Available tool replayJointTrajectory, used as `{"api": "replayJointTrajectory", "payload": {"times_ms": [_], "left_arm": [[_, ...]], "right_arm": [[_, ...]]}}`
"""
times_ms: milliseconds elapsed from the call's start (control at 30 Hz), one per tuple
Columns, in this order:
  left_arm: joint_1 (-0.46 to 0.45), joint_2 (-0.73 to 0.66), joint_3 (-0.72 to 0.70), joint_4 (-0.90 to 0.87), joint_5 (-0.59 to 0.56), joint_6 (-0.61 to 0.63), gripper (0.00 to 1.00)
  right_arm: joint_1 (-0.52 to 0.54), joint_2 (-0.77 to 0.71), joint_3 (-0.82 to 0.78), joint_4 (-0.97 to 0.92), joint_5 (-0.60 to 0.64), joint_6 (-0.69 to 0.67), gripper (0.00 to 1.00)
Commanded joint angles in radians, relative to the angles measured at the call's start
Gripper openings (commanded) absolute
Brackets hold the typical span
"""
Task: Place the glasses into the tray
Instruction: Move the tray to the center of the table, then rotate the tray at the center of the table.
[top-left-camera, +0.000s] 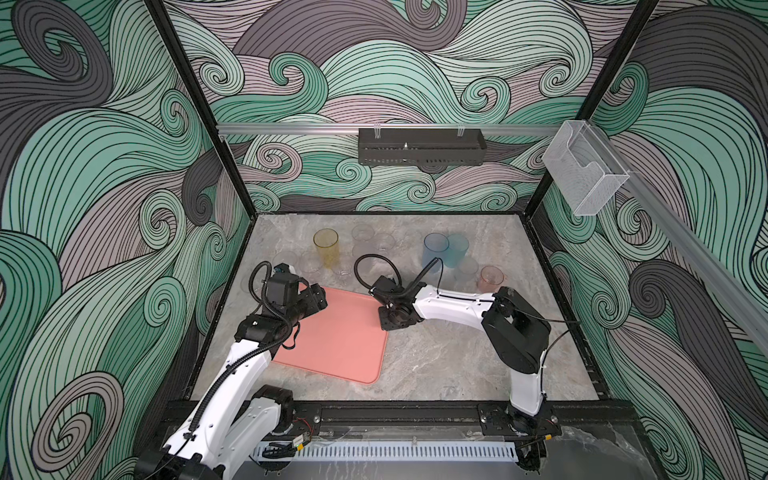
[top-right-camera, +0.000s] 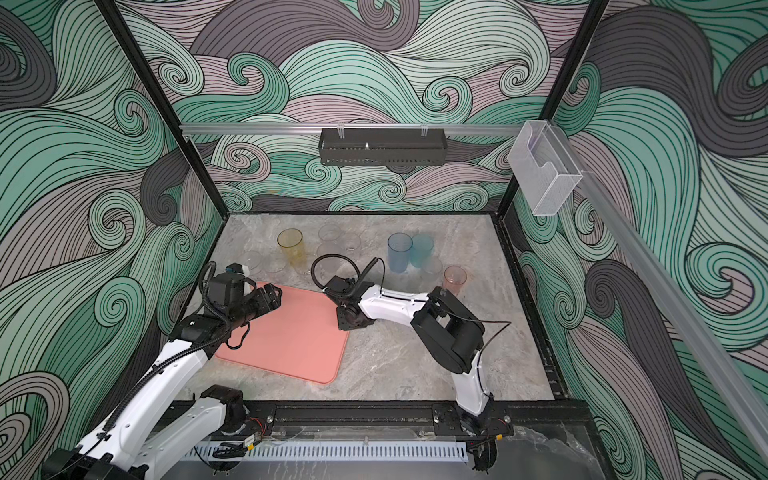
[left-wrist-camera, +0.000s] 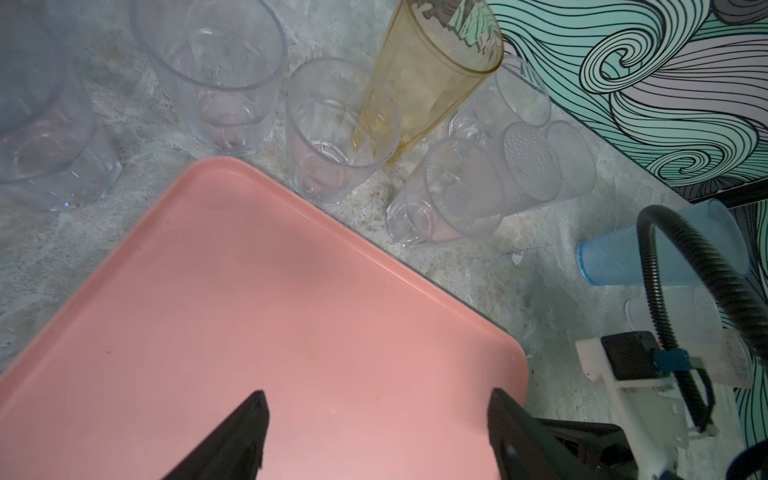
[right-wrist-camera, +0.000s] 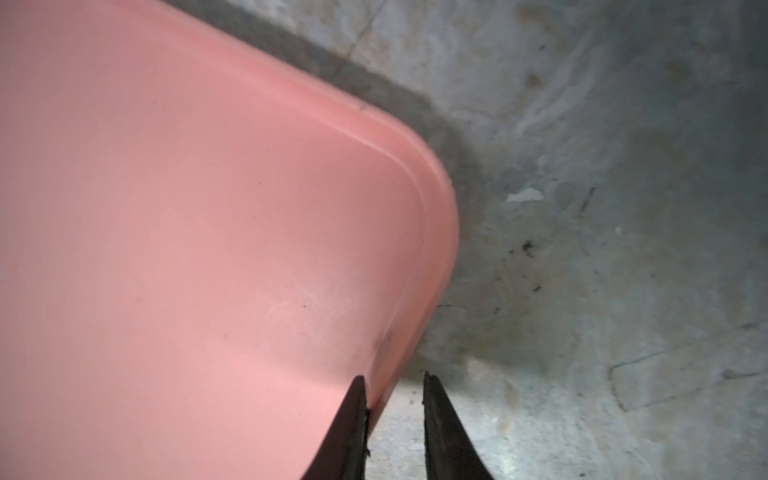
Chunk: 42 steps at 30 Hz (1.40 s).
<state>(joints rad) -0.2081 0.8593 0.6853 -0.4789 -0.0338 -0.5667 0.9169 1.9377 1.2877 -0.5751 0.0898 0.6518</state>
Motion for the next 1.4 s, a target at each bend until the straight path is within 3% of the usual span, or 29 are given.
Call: {"api": "replayJointTrajectory", "payload": {"times_ms": [0, 167, 267, 533, 633, 833, 1000, 1067, 1367], "left_arm": [[-0.005, -0.007, 0.067, -0.041, -0.057, 0.053, 0.85], [-0.005, 0.000, 0.103, -0.059, -0.077, 0.078, 0.85], [-0.005, 0.017, 0.121, -0.061, -0.071, 0.080, 0.85], [-0.004, 0.093, 0.163, -0.084, -0.042, 0.070, 0.86], [-0.004, 0.123, 0.193, -0.118, -0.040, 0.070, 0.88], [0.000, 0.183, 0.127, -0.174, -0.037, -0.041, 0.91], [0.003, 0.165, 0.001, -0.087, -0.035, -0.169, 0.98], [0.023, 0.170, -0.030, -0.061, -0.015, -0.199, 0.99], [0.050, 0.322, -0.110, 0.093, 0.099, -0.285, 0.99]], "right_arm": [[-0.056, -0.039, -0.051, -0.097, 0.055, -0.111, 0.25], [-0.129, -0.069, -0.098, -0.142, 0.070, -0.314, 0.26], [-0.141, -0.050, -0.084, -0.215, 0.173, -0.413, 0.28], [-0.185, -0.051, -0.018, -0.257, 0.331, -0.441, 0.35], [-0.185, -0.059, 0.012, -0.269, 0.365, -0.451, 0.42], [-0.185, -0.220, -0.046, -0.242, 0.113, -0.376, 0.56], [-0.203, -0.370, -0.221, -0.187, 0.014, -0.253, 0.64], [-0.243, -0.427, -0.284, -0.139, -0.082, -0.222, 0.68], [-0.317, -0.384, -0.334, 0.004, -0.288, -0.105, 0.78]]}}
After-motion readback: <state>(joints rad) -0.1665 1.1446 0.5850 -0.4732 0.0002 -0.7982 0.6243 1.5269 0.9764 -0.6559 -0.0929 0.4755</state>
